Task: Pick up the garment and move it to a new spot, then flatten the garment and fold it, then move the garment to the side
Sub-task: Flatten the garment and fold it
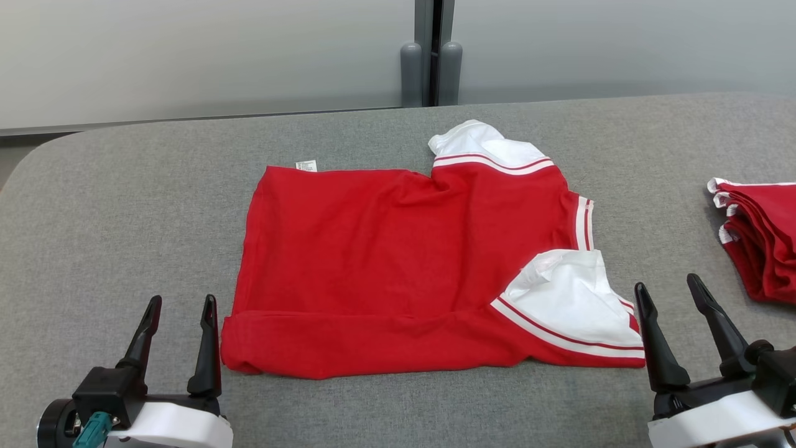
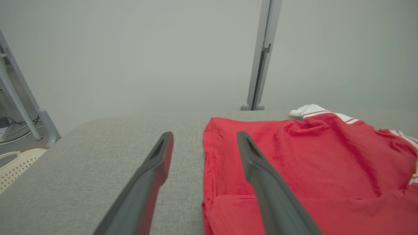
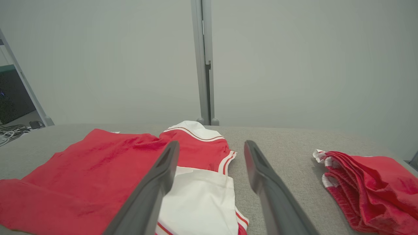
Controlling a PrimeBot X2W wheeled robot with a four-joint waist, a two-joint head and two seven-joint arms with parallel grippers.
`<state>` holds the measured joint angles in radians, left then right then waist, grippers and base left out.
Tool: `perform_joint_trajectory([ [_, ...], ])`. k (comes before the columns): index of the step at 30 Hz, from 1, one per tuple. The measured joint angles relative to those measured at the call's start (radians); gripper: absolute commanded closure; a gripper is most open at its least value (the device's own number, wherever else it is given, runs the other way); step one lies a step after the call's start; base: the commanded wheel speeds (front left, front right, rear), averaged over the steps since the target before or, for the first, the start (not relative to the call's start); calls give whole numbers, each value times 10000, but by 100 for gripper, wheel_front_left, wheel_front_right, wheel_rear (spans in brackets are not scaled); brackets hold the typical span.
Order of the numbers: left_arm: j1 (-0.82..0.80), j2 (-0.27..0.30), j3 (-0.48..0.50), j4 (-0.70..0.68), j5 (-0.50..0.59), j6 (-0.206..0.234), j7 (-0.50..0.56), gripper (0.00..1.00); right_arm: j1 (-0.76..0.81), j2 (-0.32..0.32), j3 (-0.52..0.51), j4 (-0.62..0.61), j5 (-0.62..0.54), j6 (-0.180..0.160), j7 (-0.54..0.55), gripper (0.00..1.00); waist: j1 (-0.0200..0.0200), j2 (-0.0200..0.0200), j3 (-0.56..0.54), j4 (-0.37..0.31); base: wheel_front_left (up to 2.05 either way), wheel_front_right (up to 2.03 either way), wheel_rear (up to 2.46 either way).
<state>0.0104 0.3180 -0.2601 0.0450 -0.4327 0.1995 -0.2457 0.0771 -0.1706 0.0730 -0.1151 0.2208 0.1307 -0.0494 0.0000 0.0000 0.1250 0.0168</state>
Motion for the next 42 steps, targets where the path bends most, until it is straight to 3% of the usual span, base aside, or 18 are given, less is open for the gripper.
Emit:
perform_joint_trajectory([
  [9, -1, 63, -132, 178, -102, -69, 249, 0, 8, -23, 8, 115, 0, 0, 100, 0, 0, 0, -117, 50, 0, 0, 0],
  [18, -248, -441, -616, 2079, -786, -903, 489, 0, -108, -144, 33, 2401, 370, 2, 171, 0, 0, 0, 166, 36, 0, 0, 0],
  [29, -1149, -851, -851, 4086, -1586, -2019, 807, 0, -1433, -38, 205, 5143, 732, 0, -305, 0, 0, 0, 728, 148, 0, 0, 0],
  [30, -1254, -861, -872, 4207, -1641, -2165, 869, 29, -1564, -27, 297, 5338, 807, 2, -305, 0, 0, 0, 757, 165, 0, 0, 0],
  [32, -1452, -865, -922, 4426, -1751, -2376, 924, 98, -1765, -29, 477, 5672, 899, 2, -299, 0, 0, 0, 825, 190, 0, 0, 0],
  [33, -1557, -863, -961, 4510, -1747, -2439, 913, 100, -1879, -38, 571, 5829, 988, 2, -297, 54, 0, 0, 843, 203, 0, 0, 0],
  [34, -1638, -874, -988, 4585, -1747, -2477, 917, 100, -1996, -50, 631, 5950, 1072, 0, -290, 66, 0, 0, 875, 214, 0, 0, 0],
  [36, -1774, -905, -1030, 4729, -1749, -2529, 909, 100, -2147, -69, 725, 6125, 1250, 0, -433, 100, 0, 0, 913, 257, 0, 0, 0],
  [42, -1778, -890, -1034, 4778, -1806, -2638, 644, 100, -2192, -82, 940, 6253, 1593, 2, -796, 100, 0, 0, 852, 319, 0, 0, 0],
])
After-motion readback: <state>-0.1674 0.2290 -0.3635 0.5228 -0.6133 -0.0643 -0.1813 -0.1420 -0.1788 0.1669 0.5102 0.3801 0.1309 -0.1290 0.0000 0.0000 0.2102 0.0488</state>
